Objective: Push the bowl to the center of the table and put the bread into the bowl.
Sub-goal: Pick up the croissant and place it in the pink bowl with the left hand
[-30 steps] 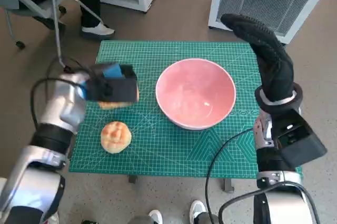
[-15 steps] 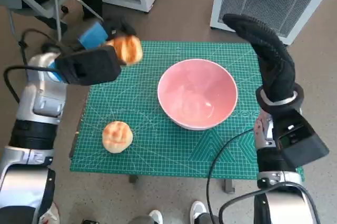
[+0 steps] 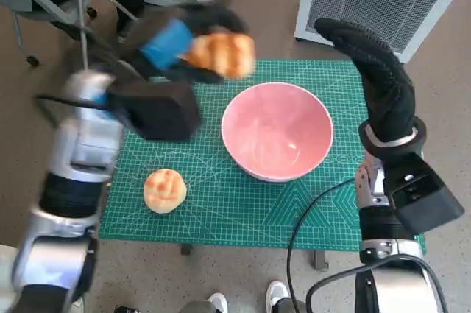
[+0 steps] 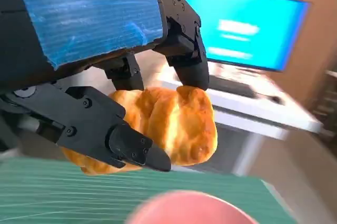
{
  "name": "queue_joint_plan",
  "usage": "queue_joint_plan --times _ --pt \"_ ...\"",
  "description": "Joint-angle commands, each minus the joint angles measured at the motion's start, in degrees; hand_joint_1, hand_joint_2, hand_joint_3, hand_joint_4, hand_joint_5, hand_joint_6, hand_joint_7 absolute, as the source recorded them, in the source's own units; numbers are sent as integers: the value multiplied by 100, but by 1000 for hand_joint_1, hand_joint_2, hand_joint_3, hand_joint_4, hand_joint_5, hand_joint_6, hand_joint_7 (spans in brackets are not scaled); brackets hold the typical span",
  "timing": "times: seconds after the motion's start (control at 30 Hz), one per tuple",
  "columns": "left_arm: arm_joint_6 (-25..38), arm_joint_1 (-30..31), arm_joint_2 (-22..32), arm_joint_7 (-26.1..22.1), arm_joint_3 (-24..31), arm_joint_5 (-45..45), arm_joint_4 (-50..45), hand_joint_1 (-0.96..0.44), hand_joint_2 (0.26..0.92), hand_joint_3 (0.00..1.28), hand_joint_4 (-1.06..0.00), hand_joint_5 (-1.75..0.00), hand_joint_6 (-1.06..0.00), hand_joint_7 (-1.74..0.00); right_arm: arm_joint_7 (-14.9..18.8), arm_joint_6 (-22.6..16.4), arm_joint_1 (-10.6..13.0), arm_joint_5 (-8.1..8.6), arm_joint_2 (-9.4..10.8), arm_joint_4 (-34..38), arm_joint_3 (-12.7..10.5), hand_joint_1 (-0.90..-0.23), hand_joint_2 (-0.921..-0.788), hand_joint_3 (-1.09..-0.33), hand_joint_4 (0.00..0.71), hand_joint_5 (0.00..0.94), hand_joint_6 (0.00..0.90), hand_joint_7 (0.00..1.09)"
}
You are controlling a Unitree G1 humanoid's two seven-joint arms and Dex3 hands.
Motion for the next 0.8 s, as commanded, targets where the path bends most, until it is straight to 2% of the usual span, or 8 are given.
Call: queue_joint_plan --times 0.03,0.53,0.6,0.67,0.7,0.73,0.77,0.8 --pt "-408 -30 -249 159 -326 166 359 1 920 54 -717 -1114 -627 -1186 67 44 98 63 -35 60 -21 -597 -921 -756 304 1 316 76" --pt "-1210 -503 -921 427 -957 522 2542 0 920 113 -664 -1139 -547 -1299 74 82 172 58 -113 -53 -45 -597 -921 -757 304 0 315 76" --pt "-1225 -554 -972 407 -992 540 2785 0 921 135 -645 -1173 -517 -1315 71 97 193 58 -127 -90 -48 -597 -921 -757 303 0 315 77" --pt "-1234 -597 -1001 342 -1032 549 2979 0 921 195 -589 -1254 -438 -1368 65 116 219 58 -139 -140 -47 -596 -921 -758 303 0 315 77" --pt "-1242 -618 -1009 309 -1050 550 3060 -122 921 255 -499 -1048 -405 -1440 62 127 230 58 -143 -163 -47 -596 -921 -758 302 0 315 77" --pt "-1215 -631 -1007 189 -1061 522 3129 -200 921 297 -468 -863 -382 -1490 58 138 249 59 -153 -195 -49 -596 -921 -758 302 0 314 77" --pt "-1202 -646 -1005 107 -1069 500 3185 -182 905 283 -426 -738 -319 -1345 54 149 263 58 -160 -219 -50 -596 -921 -759 302 0 314 77" --pt "-1149 -648 -992 -33 -1060 453 3195 -157 896 237 -388 -518 -279 -1037 48 158 278 55 -168 -241 -53 -595 -921 -759 302 0 314 77"
